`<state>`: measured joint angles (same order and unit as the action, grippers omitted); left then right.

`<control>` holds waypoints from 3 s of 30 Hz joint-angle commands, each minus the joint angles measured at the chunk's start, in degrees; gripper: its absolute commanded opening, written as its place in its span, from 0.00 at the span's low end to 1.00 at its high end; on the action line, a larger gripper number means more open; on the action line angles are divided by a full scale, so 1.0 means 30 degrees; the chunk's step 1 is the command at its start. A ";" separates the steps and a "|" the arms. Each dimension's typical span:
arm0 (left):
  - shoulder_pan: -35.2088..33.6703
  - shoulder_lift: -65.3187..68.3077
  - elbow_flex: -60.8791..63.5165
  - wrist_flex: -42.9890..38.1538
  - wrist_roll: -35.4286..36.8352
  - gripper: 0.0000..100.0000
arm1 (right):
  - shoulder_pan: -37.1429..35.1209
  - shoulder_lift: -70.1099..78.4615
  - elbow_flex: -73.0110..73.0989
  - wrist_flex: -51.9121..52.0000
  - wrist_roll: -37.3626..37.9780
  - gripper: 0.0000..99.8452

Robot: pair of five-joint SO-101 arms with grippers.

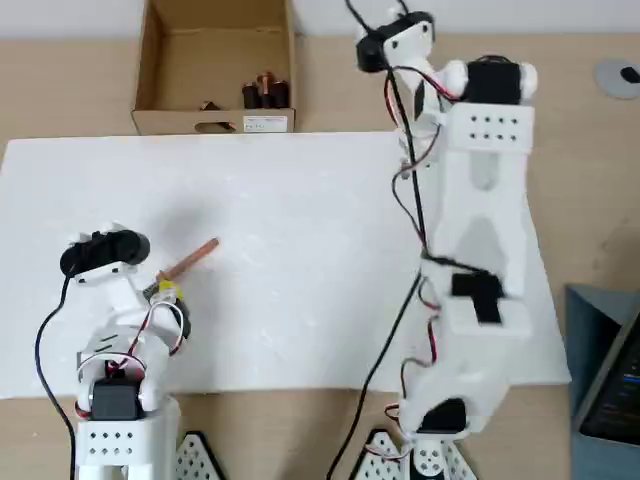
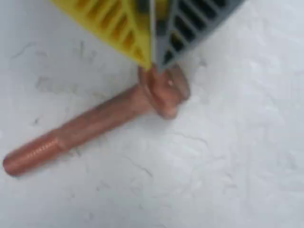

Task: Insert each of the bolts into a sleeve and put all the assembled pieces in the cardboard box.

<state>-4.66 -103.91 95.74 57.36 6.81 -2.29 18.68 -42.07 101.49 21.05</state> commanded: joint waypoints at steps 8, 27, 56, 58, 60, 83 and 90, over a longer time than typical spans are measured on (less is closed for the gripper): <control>0.0147 -0.0015 -0.0791 -0.0147 -0.0088 0.00 | 0.1421 -0.9363 0.7868 0.0264 -0.5245 0.01; -0.0293 0.5846 -0.9963 0.2667 -0.0117 0.00 | 0.5026 -1.7685 1.7626 -0.1407 -0.6447 0.01; -0.0117 3.0667 -2.5612 0.9201 -1.4154 0.00 | 0.5055 -2.8059 2.7179 -0.3546 -0.6418 0.01; 0.0176 3.1516 -2.6139 0.9436 -1.4769 0.00 | 0.5055 -2.8557 2.7385 -0.3722 -0.6418 0.01; 0.0645 3.2337 -2.6549 1.0198 -1.5326 0.00 | 0.5055 -2.8791 2.7414 -0.3751 -0.6418 0.01; 0.1055 3.8110 -3.0535 1.0374 -1.5590 0.12 | 0.5055 -2.8938 2.7414 -0.3663 -0.6359 0.01; 0.0381 4.0044 -3.1795 1.0374 -1.6410 0.12 | 0.5055 -2.8938 2.7414 -0.3663 -0.6359 0.01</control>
<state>-2.20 15.56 3.52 88.04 -41.27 11.96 -66.95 40.04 91.65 2.24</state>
